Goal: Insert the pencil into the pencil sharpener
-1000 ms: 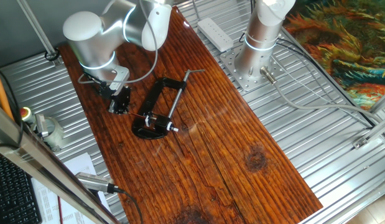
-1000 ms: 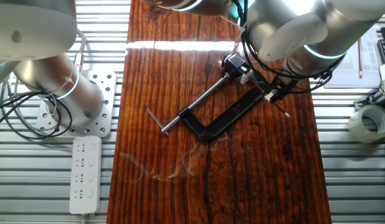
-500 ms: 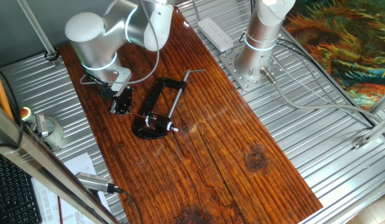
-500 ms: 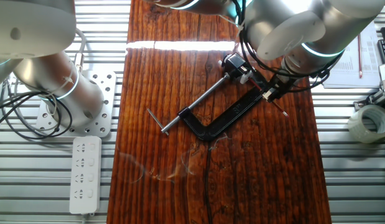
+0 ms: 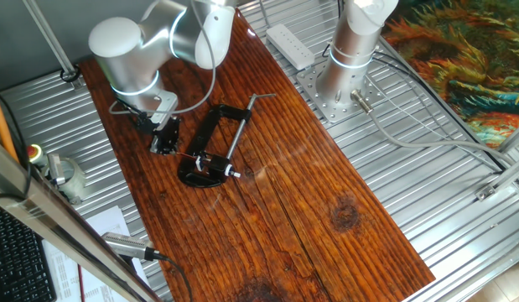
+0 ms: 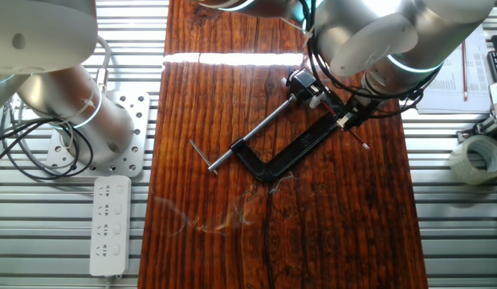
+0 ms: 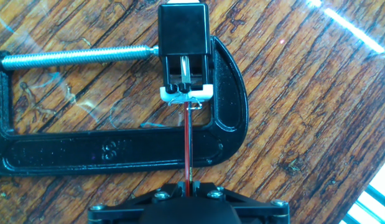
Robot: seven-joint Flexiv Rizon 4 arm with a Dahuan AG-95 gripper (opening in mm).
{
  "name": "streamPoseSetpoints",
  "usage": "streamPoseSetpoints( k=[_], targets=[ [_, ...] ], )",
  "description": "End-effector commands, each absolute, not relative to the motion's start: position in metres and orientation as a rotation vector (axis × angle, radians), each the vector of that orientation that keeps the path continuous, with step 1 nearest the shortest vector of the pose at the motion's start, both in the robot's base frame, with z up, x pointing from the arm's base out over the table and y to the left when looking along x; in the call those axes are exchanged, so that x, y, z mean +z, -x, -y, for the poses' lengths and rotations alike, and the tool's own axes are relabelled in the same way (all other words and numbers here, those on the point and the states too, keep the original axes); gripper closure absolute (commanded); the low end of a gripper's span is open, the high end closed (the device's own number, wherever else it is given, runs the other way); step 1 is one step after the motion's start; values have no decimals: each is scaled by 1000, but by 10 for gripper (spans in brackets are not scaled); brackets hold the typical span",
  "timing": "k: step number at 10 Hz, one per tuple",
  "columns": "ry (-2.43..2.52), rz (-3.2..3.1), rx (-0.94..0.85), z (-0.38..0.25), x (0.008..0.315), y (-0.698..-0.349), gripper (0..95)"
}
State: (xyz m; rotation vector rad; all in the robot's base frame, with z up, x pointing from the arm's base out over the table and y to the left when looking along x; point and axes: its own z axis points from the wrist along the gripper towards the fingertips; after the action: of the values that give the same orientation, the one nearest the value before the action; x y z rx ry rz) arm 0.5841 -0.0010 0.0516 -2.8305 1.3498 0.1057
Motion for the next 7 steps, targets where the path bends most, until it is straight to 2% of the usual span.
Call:
streamPoseSetpoints(
  k=[1,7],
  targets=[
    [2827,-1356,106,1,51,-582,950],
    [2820,-1363,111,0,51,-578,950]
  ],
)
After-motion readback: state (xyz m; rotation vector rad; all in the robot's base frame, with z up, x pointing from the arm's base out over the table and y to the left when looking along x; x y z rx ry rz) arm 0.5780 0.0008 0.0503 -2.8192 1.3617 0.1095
